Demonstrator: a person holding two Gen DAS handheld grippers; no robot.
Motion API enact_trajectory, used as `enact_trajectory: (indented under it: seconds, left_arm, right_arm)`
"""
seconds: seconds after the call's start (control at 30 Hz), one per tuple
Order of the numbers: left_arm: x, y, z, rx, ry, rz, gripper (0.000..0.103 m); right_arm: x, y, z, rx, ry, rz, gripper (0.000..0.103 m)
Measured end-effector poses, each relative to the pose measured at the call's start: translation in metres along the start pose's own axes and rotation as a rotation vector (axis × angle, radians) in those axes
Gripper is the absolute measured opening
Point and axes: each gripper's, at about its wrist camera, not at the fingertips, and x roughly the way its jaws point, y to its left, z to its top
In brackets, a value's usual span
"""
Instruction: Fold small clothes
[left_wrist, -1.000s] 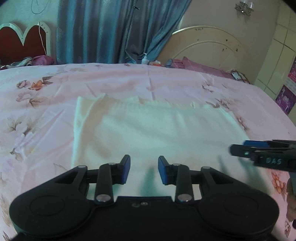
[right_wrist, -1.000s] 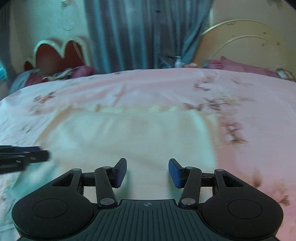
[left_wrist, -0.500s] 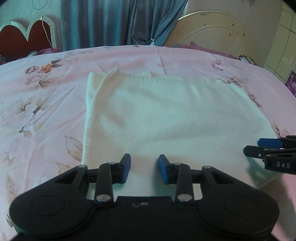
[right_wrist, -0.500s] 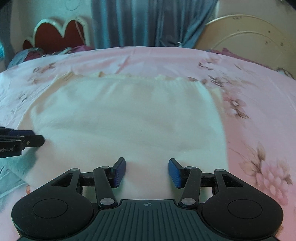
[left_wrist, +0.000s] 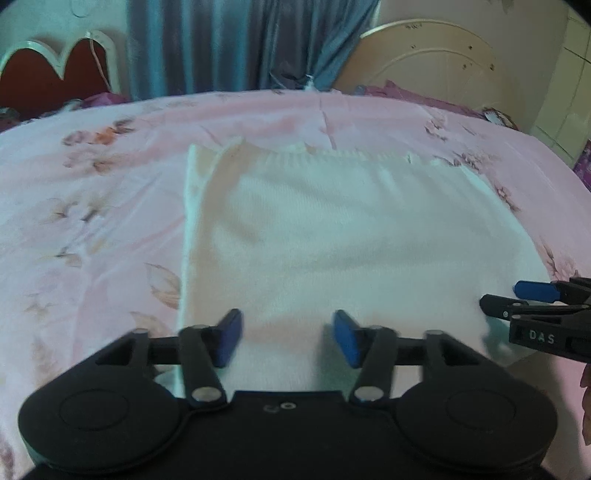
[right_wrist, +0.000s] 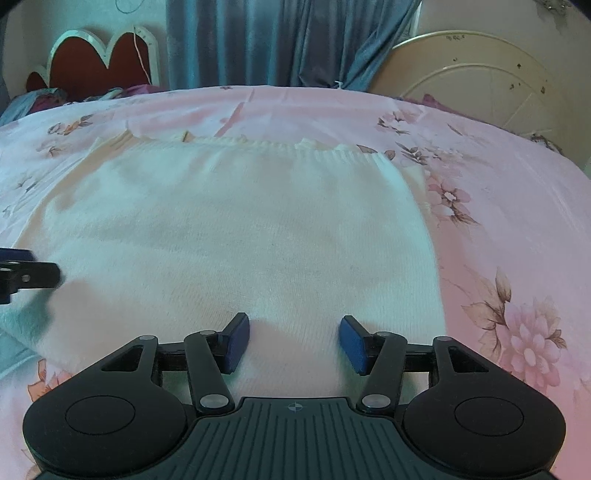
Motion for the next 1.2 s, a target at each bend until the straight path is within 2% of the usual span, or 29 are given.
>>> enact_trajectory:
  seconds: [0.03, 0.07, 0.2, 0.33, 0.47, 0.53, 0.7, 0.87, 1.1, 1.2]
  left_arm:
    - [-0.007, -0.001, -0.002, 0.001, -0.011, -0.011, 0.071]
    - [-0.013, 0.0, -0.003, 0.002, -0.016, -0.023, 0.075]
    - [-0.029, 0.008, -0.013, -0.064, 0.007, -0.096, 0.079]
    - [-0.037, 0.027, -0.038, -0.21, 0.063, -0.145, 0.079]
    - [-0.041, 0.043, -0.063, -0.316, 0.084, -0.215, 0.07]
    - [-0.039, 0.051, -0.073, -0.407, 0.085, -0.257, 0.07]
    - [-0.022, 0.061, -0.073, -0.583, 0.035, -0.333, 0.074]
    - [0.005, 0.062, -0.06, -0.704, -0.04, -0.381, 0.073]
    - [0.035, 0.053, -0.042, -0.822, -0.189, -0.368, 0.071]
    - [0.044, 0.049, -0.04, -0.855, -0.229, -0.342, 0.049]
  right_arm:
    - [-0.003, 0.0, 0.001, 0.017, 0.001, -0.003, 0.055]
    - [-0.008, 0.001, 0.0, 0.034, -0.001, -0.003, 0.055]
    - [-0.023, 0.005, -0.003, 0.076, -0.013, 0.013, 0.055]
    - [-0.035, 0.012, -0.004, 0.098, -0.026, 0.034, 0.055]
    - [-0.046, 0.022, -0.007, 0.095, -0.039, 0.053, 0.055]
    - [-0.049, 0.026, -0.009, 0.094, -0.037, 0.063, 0.055]
    - [-0.045, 0.036, -0.005, 0.071, -0.034, 0.076, 0.055]
    - [-0.033, 0.038, 0.006, 0.057, -0.043, 0.097, 0.055]
    - [-0.001, 0.034, 0.036, 0.037, -0.065, 0.122, 0.055]
    - [0.01, 0.034, 0.05, 0.026, -0.096, 0.116, 0.055]
